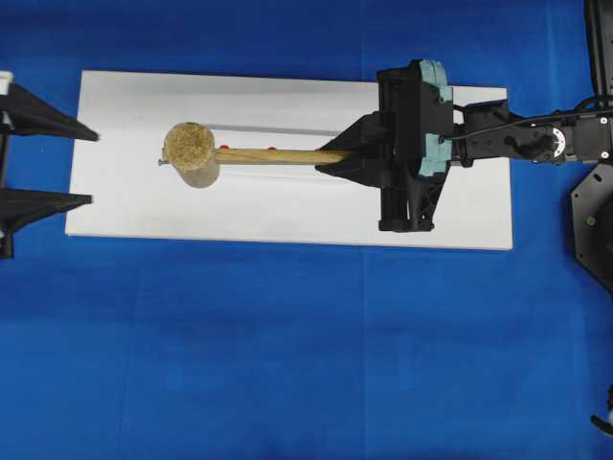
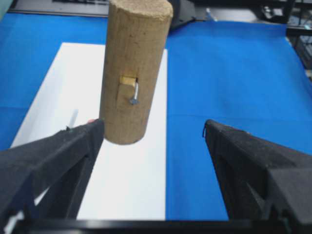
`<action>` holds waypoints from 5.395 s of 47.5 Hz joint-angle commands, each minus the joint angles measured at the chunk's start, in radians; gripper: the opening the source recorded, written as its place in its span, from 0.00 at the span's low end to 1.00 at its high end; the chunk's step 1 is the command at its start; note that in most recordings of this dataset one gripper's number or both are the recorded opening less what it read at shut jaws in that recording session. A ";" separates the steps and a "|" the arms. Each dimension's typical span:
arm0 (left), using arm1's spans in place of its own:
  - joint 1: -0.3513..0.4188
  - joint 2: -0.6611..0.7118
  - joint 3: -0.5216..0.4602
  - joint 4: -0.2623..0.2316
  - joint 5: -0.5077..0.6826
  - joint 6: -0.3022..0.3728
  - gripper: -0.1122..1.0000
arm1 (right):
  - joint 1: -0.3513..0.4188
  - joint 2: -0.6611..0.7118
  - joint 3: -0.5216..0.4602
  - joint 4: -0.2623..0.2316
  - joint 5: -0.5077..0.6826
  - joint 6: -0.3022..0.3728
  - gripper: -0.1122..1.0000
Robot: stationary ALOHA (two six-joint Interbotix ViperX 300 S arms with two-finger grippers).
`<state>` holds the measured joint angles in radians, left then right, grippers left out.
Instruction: Hit the mark with a hammer.
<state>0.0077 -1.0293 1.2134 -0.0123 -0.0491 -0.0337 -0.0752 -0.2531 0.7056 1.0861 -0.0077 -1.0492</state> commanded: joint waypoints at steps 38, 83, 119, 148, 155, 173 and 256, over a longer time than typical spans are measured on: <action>-0.002 -0.018 0.008 -0.002 0.020 0.003 0.82 | -0.078 -0.005 -0.014 0.011 -0.104 0.000 0.12; 0.000 -0.018 0.009 0.000 0.023 0.002 0.82 | -0.078 0.140 0.014 0.083 -0.094 0.000 0.12; 0.000 -0.018 0.011 -0.002 0.023 0.000 0.82 | -0.054 -0.118 0.172 0.084 -0.121 0.003 0.12; 0.000 -0.018 0.011 0.000 0.025 -0.002 0.82 | -0.051 0.064 0.189 0.135 -0.117 0.020 0.12; 0.000 -0.018 0.011 0.000 0.025 -0.002 0.82 | -0.051 -0.054 0.218 0.133 -0.117 0.018 0.12; 0.000 -0.018 0.012 0.000 0.026 -0.002 0.82 | -0.051 -0.377 0.342 0.133 -0.123 0.021 0.12; 0.000 -0.018 0.011 -0.002 0.025 -0.005 0.82 | -0.021 -0.199 0.236 0.146 -0.057 0.002 0.12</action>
<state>0.0077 -1.0554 1.2349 -0.0123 -0.0199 -0.0383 -0.1104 -0.4709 0.9971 1.2395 -0.0614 -1.0446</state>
